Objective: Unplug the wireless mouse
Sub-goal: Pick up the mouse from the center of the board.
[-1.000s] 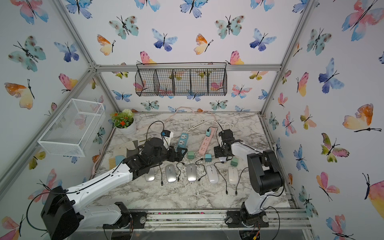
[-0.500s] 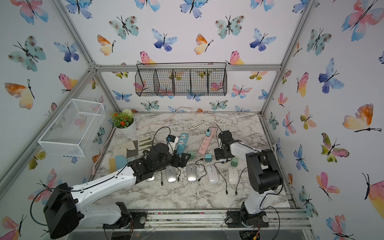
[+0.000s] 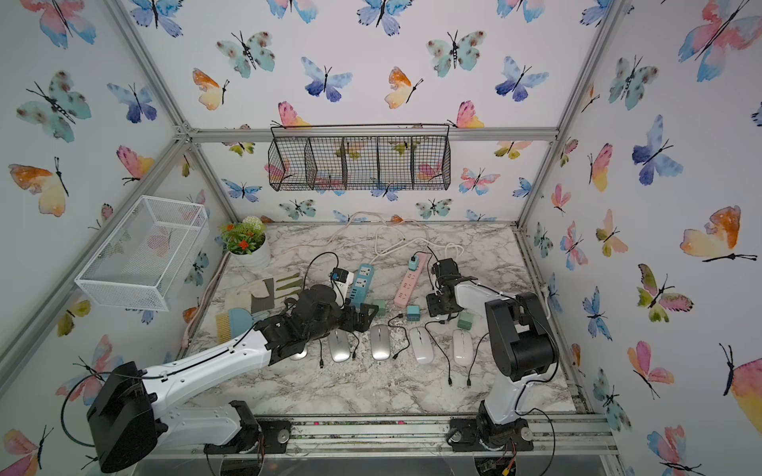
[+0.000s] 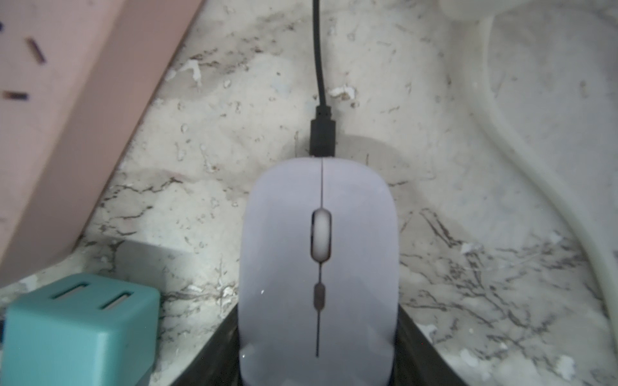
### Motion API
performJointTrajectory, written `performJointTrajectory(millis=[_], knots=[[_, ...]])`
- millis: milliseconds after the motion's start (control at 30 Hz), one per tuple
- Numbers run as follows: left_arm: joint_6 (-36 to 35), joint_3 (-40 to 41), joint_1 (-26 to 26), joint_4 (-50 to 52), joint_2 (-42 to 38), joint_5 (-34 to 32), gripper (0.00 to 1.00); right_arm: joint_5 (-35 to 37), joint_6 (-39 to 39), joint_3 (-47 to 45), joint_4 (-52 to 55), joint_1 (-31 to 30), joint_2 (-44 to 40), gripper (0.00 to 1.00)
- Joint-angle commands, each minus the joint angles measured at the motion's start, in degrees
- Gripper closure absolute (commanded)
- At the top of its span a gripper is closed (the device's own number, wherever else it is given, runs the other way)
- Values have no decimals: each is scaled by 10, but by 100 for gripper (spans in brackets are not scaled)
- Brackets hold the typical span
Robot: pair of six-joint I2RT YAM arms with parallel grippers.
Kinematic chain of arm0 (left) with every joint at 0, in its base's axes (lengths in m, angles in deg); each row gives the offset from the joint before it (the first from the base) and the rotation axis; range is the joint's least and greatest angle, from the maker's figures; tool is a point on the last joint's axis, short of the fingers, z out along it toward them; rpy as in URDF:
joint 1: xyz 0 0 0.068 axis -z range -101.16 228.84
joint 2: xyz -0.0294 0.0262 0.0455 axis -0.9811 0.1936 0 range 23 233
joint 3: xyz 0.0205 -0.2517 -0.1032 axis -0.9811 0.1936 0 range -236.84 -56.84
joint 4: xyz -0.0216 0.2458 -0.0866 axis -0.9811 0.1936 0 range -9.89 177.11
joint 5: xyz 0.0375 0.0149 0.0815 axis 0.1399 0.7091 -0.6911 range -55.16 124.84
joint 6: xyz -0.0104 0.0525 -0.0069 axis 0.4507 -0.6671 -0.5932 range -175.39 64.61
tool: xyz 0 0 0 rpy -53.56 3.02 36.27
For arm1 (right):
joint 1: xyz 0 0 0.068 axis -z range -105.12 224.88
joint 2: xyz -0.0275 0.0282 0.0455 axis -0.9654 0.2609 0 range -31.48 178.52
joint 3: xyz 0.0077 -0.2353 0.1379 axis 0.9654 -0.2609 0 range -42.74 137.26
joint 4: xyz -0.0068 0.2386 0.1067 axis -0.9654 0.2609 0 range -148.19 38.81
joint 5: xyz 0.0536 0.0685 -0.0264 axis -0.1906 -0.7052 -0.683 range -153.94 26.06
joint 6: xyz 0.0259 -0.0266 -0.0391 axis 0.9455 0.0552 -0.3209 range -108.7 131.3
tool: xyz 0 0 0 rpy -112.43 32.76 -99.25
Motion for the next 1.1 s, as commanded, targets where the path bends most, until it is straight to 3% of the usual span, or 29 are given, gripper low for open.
performJointTrajectory(millis=[0, 200, 533, 700, 1067], knots=[[2, 5, 1, -13, -2, -10, 2, 12, 3, -1, 19, -3, 12, 50], [13, -8, -5, -14, 5, -5, 2, 16, 10, -7, 16, -3, -35, 67], [72, -4, -93, -78, 10, 130, 2, -42, 22, -87, -66, -23, -190, 99], [102, -4, -123, -113, 24, 190, 2, -67, 16, -97, -71, -30, -223, 99], [169, -15, -126, -201, 86, 267, 1, -100, -24, -173, -161, -79, -338, 99]])
